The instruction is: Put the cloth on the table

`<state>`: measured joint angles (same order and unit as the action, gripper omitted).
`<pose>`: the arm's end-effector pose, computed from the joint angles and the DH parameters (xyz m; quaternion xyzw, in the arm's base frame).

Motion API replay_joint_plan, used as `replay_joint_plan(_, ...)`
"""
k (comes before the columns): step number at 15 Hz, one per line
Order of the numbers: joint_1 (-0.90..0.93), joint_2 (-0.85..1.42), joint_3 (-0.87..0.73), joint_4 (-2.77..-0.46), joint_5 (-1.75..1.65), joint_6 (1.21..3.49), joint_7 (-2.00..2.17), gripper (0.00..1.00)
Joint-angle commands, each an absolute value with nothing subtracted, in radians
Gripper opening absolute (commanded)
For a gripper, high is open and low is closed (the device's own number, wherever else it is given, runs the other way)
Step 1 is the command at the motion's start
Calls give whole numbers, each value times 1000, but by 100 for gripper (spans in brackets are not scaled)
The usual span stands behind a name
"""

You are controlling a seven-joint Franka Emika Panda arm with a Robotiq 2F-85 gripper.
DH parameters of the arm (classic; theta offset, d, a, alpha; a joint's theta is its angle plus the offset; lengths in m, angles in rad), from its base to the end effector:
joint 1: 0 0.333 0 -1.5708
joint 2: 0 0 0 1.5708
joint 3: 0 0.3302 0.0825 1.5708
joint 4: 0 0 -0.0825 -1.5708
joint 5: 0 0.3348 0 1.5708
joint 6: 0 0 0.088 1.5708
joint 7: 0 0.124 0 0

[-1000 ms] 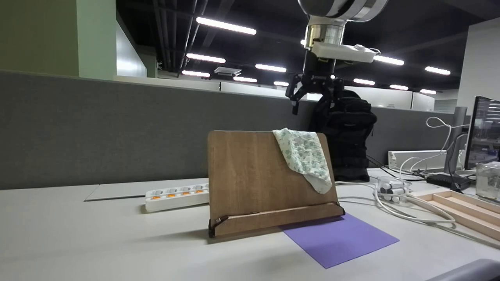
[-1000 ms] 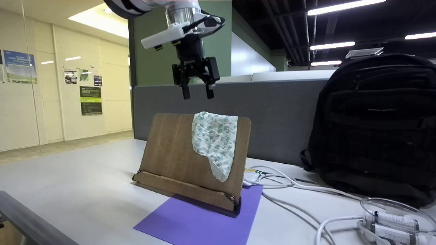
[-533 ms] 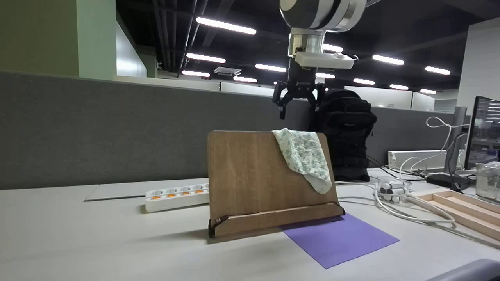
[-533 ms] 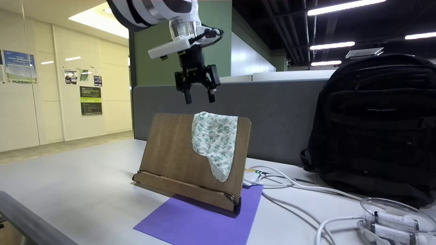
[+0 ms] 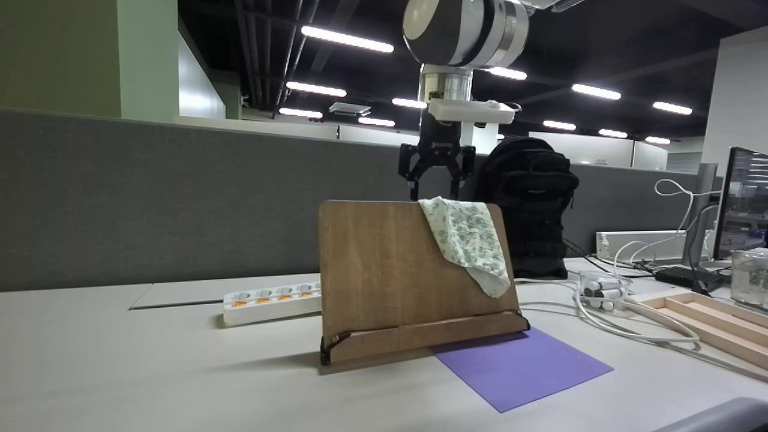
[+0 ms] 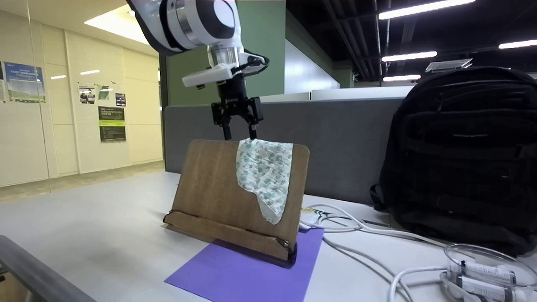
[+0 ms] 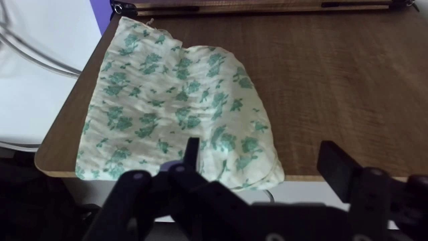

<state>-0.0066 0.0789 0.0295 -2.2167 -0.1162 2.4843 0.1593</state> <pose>0.5232 0.0111 0.3902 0.9945 -0.0256 0.0972 0.0298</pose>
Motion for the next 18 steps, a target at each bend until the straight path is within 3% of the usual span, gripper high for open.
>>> replay_joint_plan(1,3,111,15,-2169,-105,2467,180,60)
replay_joint_plan(7,-1,110,3,-2163,-92,2453,169,17)
replay_joint_plan(10,-4,81,5,-2183,-52,2422,142,1)
replay_joint_plan(18,7,-75,26,-2288,87,2152,-112,0)
